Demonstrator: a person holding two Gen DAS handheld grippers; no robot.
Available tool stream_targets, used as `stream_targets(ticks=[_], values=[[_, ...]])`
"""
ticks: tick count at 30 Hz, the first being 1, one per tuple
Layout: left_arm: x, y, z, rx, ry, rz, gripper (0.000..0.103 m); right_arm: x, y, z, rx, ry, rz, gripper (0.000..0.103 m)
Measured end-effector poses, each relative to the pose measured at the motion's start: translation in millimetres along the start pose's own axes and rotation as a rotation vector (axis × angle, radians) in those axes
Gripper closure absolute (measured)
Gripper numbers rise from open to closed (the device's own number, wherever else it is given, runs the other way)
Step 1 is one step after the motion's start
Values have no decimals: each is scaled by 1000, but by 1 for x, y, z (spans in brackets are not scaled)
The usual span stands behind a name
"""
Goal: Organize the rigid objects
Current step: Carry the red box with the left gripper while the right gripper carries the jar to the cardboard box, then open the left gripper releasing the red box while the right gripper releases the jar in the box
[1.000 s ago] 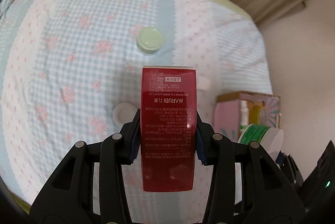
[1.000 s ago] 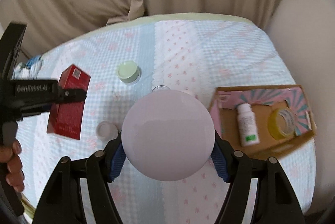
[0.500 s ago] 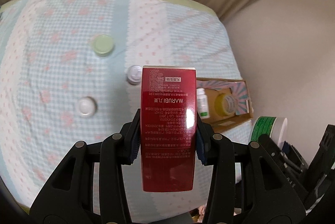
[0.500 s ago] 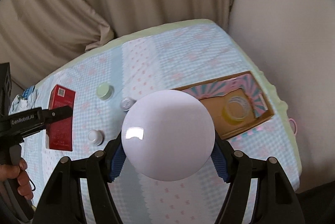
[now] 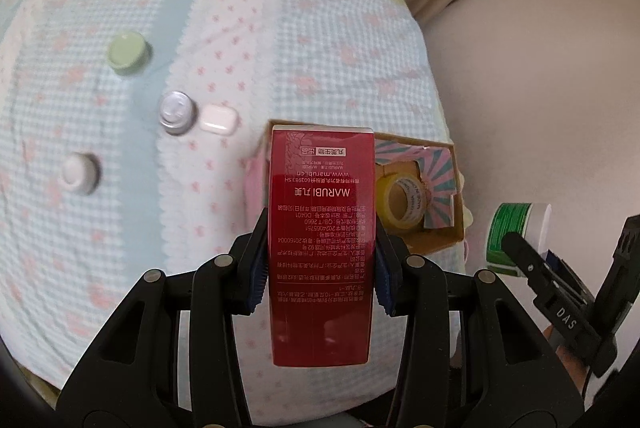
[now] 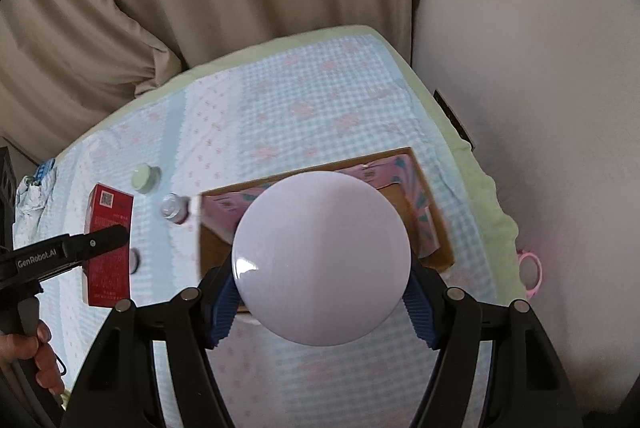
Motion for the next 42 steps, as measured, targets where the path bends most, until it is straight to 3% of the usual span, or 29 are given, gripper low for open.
stream_targets(ticks=[7,16,28,29,30,31,32,34,42], values=[[-18,-18,73,62,61,-9,63,-37,-7,59,78,24,-41,36],[-6,-36,149,141,189,32,64,-55,-30,130,142,53,-92,37],[-5,-47,184,206,239,178,62,-55,-51,178,204,60,-181,35],[-7,-46,182,203,231,188,49,-54,-52,179,201,68,-190,21],[-9,-44,179,198,221,199,10,-55,-51,178,181,72,-192,8],[-13,-42,175,190,187,203,0,-55,-47,172,132,70,-202,0],[-18,-42,170,186,142,194,0,-55,-45,168,105,73,-212,0],[-19,-42,162,181,177,224,0,-55,-40,159,60,80,-238,0],[-19,-44,139,166,146,209,0,-58,-48,143,93,50,-228,0]])
Point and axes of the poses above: each gripper's, at about its wrist camera, not at the fingertips, and z roughly the way its jaws point, x to its left, y to its top, the point moved 6 cm from there along z, roughly the way its jaws point, and after that the axes turned 14 degrees about -x, right-handed, at the moved point
